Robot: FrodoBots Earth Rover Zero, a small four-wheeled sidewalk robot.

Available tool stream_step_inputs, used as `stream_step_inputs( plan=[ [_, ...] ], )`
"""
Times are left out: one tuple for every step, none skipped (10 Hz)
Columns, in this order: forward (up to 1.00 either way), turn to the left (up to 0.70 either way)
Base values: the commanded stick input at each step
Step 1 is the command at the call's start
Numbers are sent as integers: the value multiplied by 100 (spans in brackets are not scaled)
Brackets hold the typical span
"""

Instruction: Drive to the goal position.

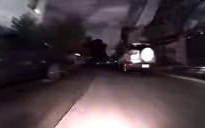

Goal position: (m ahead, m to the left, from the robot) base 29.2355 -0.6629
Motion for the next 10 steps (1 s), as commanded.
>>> stream_step_inputs(
  plan=[
    [100,0],
    [100,0],
    [100,0],
    [100,0],
    [100,0],
    [100,0],
    [100,0],
    [100,0],
    [100,0],
    [100,0]
  ],
)
